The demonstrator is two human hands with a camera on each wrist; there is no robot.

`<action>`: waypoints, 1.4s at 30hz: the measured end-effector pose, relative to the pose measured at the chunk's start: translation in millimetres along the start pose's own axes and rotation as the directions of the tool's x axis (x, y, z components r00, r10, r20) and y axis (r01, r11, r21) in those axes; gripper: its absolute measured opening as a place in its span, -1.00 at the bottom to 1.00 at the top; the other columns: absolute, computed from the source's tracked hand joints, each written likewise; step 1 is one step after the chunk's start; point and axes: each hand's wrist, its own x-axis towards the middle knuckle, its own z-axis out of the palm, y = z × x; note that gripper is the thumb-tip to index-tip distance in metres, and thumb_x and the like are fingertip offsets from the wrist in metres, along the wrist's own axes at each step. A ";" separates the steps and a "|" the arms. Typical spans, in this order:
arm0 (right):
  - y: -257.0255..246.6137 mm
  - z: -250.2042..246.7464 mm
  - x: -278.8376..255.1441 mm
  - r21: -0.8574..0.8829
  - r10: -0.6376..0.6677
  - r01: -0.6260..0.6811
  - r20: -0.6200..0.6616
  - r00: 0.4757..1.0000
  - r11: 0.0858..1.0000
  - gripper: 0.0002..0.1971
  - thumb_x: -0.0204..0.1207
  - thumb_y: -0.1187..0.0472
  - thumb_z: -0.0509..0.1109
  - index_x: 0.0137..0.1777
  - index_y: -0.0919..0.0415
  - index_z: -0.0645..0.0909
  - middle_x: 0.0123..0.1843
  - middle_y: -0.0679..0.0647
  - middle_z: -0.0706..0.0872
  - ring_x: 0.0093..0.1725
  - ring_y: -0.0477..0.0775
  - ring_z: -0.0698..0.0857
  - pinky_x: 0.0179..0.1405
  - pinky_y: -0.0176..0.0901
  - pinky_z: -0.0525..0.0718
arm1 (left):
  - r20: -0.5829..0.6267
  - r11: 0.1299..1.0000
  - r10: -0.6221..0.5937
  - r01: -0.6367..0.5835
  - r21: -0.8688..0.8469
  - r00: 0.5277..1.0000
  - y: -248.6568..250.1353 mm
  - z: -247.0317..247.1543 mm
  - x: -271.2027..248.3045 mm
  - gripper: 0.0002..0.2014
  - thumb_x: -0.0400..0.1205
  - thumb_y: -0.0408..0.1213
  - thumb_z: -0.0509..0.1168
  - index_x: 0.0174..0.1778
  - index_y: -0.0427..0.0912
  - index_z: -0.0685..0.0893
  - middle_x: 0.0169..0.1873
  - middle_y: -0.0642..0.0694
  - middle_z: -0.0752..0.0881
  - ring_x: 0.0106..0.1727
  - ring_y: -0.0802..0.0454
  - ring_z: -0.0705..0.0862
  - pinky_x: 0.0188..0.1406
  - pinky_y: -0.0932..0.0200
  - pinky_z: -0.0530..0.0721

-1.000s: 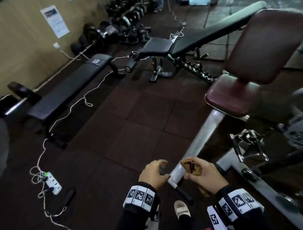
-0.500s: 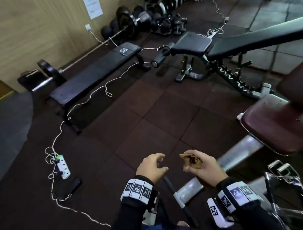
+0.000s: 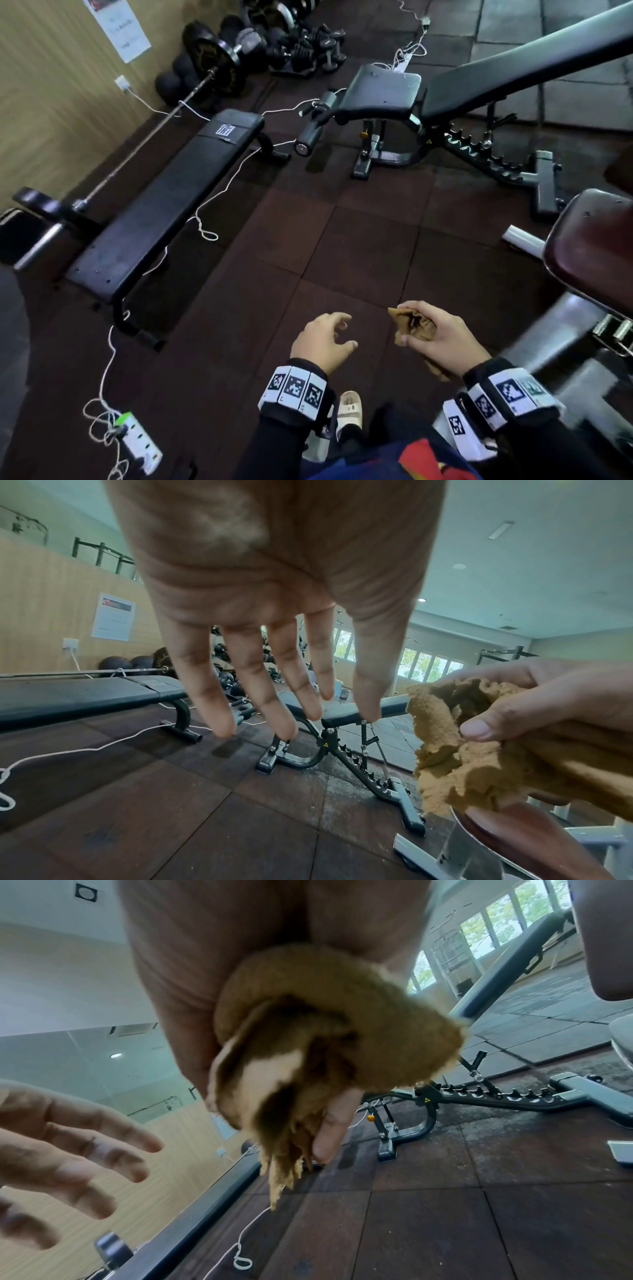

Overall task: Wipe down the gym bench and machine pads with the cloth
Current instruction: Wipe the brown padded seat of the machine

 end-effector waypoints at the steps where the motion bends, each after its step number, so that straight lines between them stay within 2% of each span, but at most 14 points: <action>1: -2.9 0.0 7.1 0.001 0.001 -0.001 -0.006 1.000 1.000 -0.47 0.24 0.28 0.60 0.06 -0.32 0.56 -0.02 -0.21 0.73 -0.01 -0.34 0.67 0.02 -0.61 0.49 | 0.010 1.000 0.007 -0.007 -0.003 1.000 -0.7 -5.5 8.8 -0.58 0.49 -0.10 0.45 0.28 0.14 0.61 0.09 0.19 0.68 0.04 0.21 0.68 0.15 0.11 0.64; 9: -2.6 -17.5 54.5 0.010 0.082 -0.081 -0.076 0.994 0.997 -0.46 0.25 0.22 0.58 0.00 -0.47 0.52 -0.02 -0.16 0.74 0.01 -0.25 0.69 0.08 -0.42 0.57 | 0.099 0.994 0.104 -0.106 0.010 0.990 22.4 -22.2 81.5 -0.59 0.48 -0.07 0.46 0.26 0.17 0.61 0.08 0.21 0.68 0.00 0.23 0.68 0.11 0.13 0.65; 15: 14.2 -46.9 91.8 0.048 0.150 -0.144 -0.141 0.979 0.988 -0.47 0.26 0.22 0.60 0.03 -0.42 0.55 -0.01 -0.18 0.73 0.01 -0.28 0.68 0.05 -0.48 0.56 | 0.172 0.984 0.161 -0.171 0.047 0.972 58.3 -27.4 148.2 -0.59 0.48 -0.05 0.45 0.26 0.19 0.60 0.09 0.22 0.67 0.02 0.24 0.67 0.12 0.14 0.65; 17: 23.9 -61.6 106.4 0.073 0.178 -0.168 -0.169 0.969 0.983 -0.48 0.26 0.22 0.62 0.04 -0.40 0.57 -0.04 -0.17 0.74 -0.05 -0.30 0.69 -0.05 -0.53 0.57 | 0.186 0.978 0.183 -0.197 0.063 0.965 74.9 -26.9 174.2 -0.59 0.49 -0.05 0.45 0.26 0.19 0.60 0.09 0.23 0.68 0.03 0.24 0.67 0.13 0.13 0.64; 19: 36.0 -80.5 121.8 0.094 0.195 -0.179 -0.197 0.961 0.979 -0.51 0.28 0.21 0.62 0.05 -0.37 0.58 -0.10 -0.14 0.75 -0.23 -0.39 0.68 -0.31 -0.63 0.53 | 0.205 0.971 0.210 -0.229 0.074 0.956 95.3 -25.1 202.4 -0.60 0.49 -0.05 0.44 0.25 0.19 0.60 0.09 0.22 0.68 0.03 0.24 0.67 0.14 0.12 0.64; 20: 42.1 -90.8 128.7 0.103 0.208 -0.190 -0.208 0.956 0.976 -0.52 0.29 0.21 0.61 0.06 -0.35 0.58 -0.11 -0.12 0.75 -0.28 -0.41 0.67 -0.38 -0.64 0.51 | 0.217 0.967 0.221 -0.243 0.078 0.951 106.3 -23.8 215.6 -0.60 0.49 -0.05 0.44 0.26 0.19 0.60 0.09 0.22 0.68 0.04 0.24 0.67 0.15 0.11 0.64; 21: 48.6 -102.2 134.9 0.108 0.225 -0.205 -0.224 0.948 0.973 -0.52 0.28 0.21 0.61 0.06 -0.35 0.58 -0.11 -0.11 0.75 -0.26 -0.39 0.68 -0.33 -0.62 0.53 | 0.233 0.963 0.230 -0.255 0.083 0.945 118.7 -22.1 228.7 -0.60 0.49 -0.05 0.44 0.26 0.19 0.60 0.09 0.22 0.68 0.04 0.24 0.67 0.15 0.10 0.64; 24: 67.7 -136.7 146.3 0.127 0.283 -0.258 -0.279 0.918 0.958 -0.50 0.27 0.23 0.62 0.06 -0.34 0.57 -0.05 -0.12 0.75 -0.03 -0.26 0.70 0.03 -0.41 0.60 | 0.283 0.949 0.264 -0.300 0.093 0.922 157.8 -13.7 263.3 -0.59 0.49 -0.06 0.44 0.27 0.18 0.60 0.09 0.22 0.67 0.04 0.22 0.67 0.17 0.09 0.63; 26: 80.8 -161.5 150.8 0.146 0.303 -0.271 -0.294 0.907 0.951 -0.51 0.28 0.23 0.61 0.10 -0.27 0.59 -0.02 -0.14 0.74 0.01 -0.25 0.70 0.12 -0.34 0.61 | 0.306 0.941 0.286 -0.327 0.089 0.908 184.9 -6.1 284.7 -0.58 0.49 -0.06 0.44 0.28 0.19 0.59 0.08 0.23 0.66 0.04 0.24 0.66 0.17 0.09 0.63; 29: 101.1 -194.8 151.3 0.145 0.322 -0.290 -0.326 0.889 0.946 -0.54 0.30 0.24 0.60 0.14 -0.17 0.61 -0.02 -0.10 0.73 0.00 -0.19 0.70 0.14 -0.21 0.63 | 0.351 0.921 0.316 -0.374 0.109 0.882 222.0 7.5 311.1 -0.58 0.49 -0.05 0.42 0.28 0.22 0.58 0.08 0.26 0.64 0.05 0.26 0.64 0.17 0.11 0.63; 33: 118.5 -221.9 140.3 0.201 0.390 -0.334 -0.448 0.805 0.921 -0.53 0.28 0.24 0.61 0.10 -0.21 0.60 -0.06 -0.11 0.73 -0.05 -0.17 0.71 0.07 -0.20 0.64 | 0.425 0.882 0.371 -0.456 0.116 0.826 269.6 29.0 331.8 -0.58 0.48 -0.04 0.42 0.27 0.23 0.58 0.05 0.28 0.64 0.04 0.27 0.64 0.17 0.12 0.64; 37: 136.5 -238.5 124.8 0.265 0.482 -0.403 -0.517 0.708 0.876 -0.51 0.26 0.23 0.61 0.07 -0.31 0.57 -0.01 -0.21 0.71 0.00 -0.28 0.67 0.07 -0.41 0.57 | 0.524 0.824 0.410 -0.549 0.137 0.746 314.2 55.6 350.1 -0.58 0.49 -0.06 0.44 0.28 0.20 0.59 0.08 0.23 0.65 0.04 0.23 0.65 0.16 0.11 0.65; 42: 159.9 -262.0 109.4 0.347 0.577 -0.469 -0.592 0.562 0.812 -0.54 0.28 0.24 0.61 0.16 -0.09 0.63 -0.01 -0.21 0.70 -0.04 -0.38 0.63 -0.04 -0.67 0.42 | 0.635 0.747 0.430 -0.648 0.150 0.642 374.3 95.4 376.3 -0.55 0.46 -0.05 0.44 0.29 0.19 0.60 0.10 0.22 0.67 0.11 0.18 0.66 0.20 0.07 0.63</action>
